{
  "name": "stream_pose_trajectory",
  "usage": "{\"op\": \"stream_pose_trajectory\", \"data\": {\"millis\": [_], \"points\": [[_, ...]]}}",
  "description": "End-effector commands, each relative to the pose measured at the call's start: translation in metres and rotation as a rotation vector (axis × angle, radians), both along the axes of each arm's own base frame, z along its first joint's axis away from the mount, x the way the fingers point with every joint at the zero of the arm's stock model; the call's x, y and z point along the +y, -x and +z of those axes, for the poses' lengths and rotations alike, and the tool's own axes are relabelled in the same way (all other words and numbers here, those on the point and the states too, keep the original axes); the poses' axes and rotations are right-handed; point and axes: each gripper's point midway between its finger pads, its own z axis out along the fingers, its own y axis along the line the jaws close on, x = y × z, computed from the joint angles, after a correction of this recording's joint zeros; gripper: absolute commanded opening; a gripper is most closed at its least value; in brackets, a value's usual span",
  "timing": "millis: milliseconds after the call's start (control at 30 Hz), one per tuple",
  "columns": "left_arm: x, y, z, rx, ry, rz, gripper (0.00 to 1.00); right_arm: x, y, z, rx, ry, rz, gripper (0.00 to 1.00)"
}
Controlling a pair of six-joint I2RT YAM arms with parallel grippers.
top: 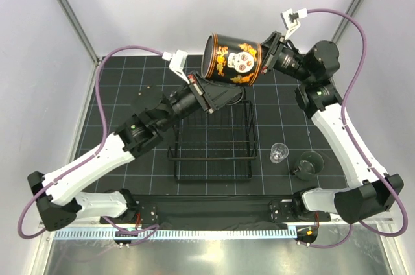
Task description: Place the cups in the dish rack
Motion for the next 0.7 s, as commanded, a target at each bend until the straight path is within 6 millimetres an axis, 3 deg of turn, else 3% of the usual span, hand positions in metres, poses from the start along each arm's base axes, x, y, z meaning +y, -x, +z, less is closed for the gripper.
{"op": "stream_pose_trajectory", "data": {"millis": [0,67,200,267,333,367,400,467,500,567,633,667], "points": [[0.046,0.003,0.036,-0.128,-0.036,0.143,0.00,-0.018,-0.001,0.009,-0.054,0.099,-0.150,0.41],[0.061,-0.004,0.031,-0.113,-0.075,0.208,0.00,-0.025,-0.007,0.005,-0.080,0.148,-0.203,0.48],[0.095,-0.010,0.034,-0.134,-0.130,0.324,0.00,-0.041,-0.027,-0.016,-0.029,0.211,-0.281,0.49],[0.112,-0.011,0.040,-0.142,-0.161,0.384,0.00,-0.059,-0.041,-0.025,-0.015,0.244,-0.352,0.49],[0.130,-0.029,0.014,-0.111,-0.324,0.497,0.00,-0.074,-0.049,-0.037,0.034,0.271,-0.413,0.49],[0.142,-0.032,0.021,-0.110,-0.340,0.541,0.00,-0.082,-0.050,-0.038,0.033,0.280,-0.437,0.49],[0.155,-0.041,0.009,-0.081,-0.402,0.593,0.00,-0.090,-0.051,-0.041,0.043,0.292,-0.462,0.49],[0.174,-0.054,0.005,-0.062,-0.432,0.662,0.00,-0.098,-0.048,-0.044,0.036,0.307,-0.499,0.49],[0.194,-0.067,0.008,-0.042,-0.434,0.730,0.00,-0.100,-0.046,-0.048,0.026,0.332,-0.509,0.49],[0.197,-0.084,-0.004,-0.005,-0.475,0.717,0.00,-0.106,-0.045,-0.054,0.029,0.347,-0.542,0.49],[0.222,-0.110,-0.009,0.054,-0.482,0.780,0.00,-0.108,-0.037,-0.057,0.021,0.354,-0.554,0.49],[0.215,-0.123,-0.019,0.099,-0.482,0.717,0.00,-0.109,-0.030,-0.053,0.008,0.347,-0.557,0.49]]}}
